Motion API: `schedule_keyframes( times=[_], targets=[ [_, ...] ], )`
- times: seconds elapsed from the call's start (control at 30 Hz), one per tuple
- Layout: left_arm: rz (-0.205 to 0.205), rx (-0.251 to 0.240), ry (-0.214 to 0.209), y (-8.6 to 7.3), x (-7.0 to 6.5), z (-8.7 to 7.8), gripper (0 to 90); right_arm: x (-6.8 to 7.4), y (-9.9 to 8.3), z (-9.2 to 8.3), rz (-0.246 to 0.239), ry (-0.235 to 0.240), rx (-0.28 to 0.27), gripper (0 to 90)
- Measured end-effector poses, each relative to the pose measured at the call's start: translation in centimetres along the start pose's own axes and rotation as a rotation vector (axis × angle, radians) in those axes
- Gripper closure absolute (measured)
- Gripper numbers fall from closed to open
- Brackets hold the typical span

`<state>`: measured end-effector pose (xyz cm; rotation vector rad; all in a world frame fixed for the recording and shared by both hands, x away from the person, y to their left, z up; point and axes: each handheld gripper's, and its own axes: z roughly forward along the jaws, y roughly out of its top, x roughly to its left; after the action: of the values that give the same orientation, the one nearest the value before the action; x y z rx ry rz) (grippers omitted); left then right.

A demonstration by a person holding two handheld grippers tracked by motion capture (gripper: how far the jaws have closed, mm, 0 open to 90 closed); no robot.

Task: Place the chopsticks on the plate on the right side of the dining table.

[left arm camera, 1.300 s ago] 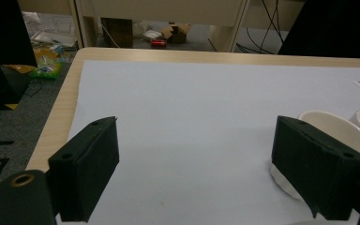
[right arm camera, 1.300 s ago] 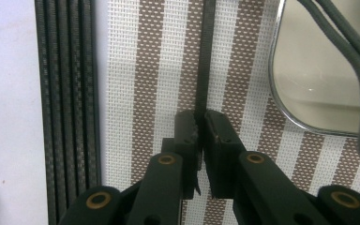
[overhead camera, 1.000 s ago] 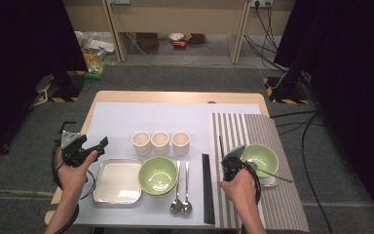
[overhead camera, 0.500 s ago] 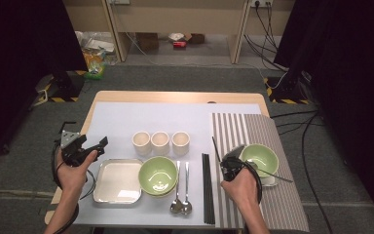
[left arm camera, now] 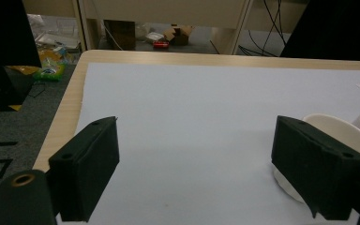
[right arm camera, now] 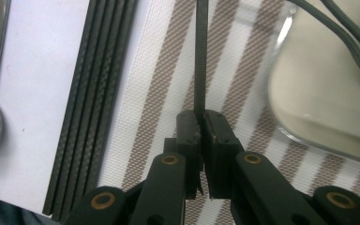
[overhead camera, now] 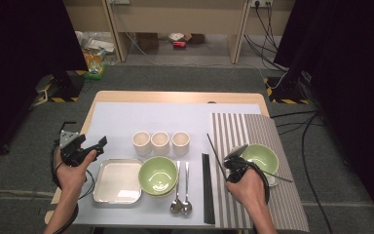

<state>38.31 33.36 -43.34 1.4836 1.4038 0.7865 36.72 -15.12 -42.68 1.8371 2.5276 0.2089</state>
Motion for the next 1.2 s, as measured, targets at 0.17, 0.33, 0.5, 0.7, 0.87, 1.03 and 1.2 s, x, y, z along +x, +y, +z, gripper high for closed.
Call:
schedule_keyframes(
  times=[0.17, 0.33, 0.5, 0.7, 0.87, 1.03, 1.2],
  targets=[
    [0.003, 0.003, 0.001, 0.0, 0.0, 0.0, 14.5, -0.2, 0.0, -0.6, -0.008, 0.028, -0.024, 86.1],
    [0.002, 0.001, 0.003, 0.0, 0.0, 0.0, 14.5, -0.2, 0.2, -1.2, -0.039, 0.020, -0.028, 86.0],
    [0.000, -0.001, 0.005, 0.0, 0.1, 0.0, 14.5, -0.5, 0.5, -2.0, -0.045, 0.010, -0.042, 86.1],
    [0.001, 0.000, 0.005, 0.0, 0.1, 0.0, 14.6, -0.8, 0.7, -3.0, -0.060, 0.010, -0.046, 86.1],
    [0.001, 0.001, 0.006, 0.0, 0.1, 0.0, 14.5, -1.1, 0.9, -3.5, -0.074, 0.003, -0.051, 86.1],
    [0.002, 0.000, 0.006, 0.0, 0.1, 0.0, 14.5, -1.5, 1.0, -4.0, -0.084, 0.005, -0.052, 86.1],
    [0.004, 0.003, 0.006, 0.0, 0.1, 0.0, 14.6, -2.2, 1.1, -4.5, -0.081, -0.002, -0.059, 86.1]
  ],
)
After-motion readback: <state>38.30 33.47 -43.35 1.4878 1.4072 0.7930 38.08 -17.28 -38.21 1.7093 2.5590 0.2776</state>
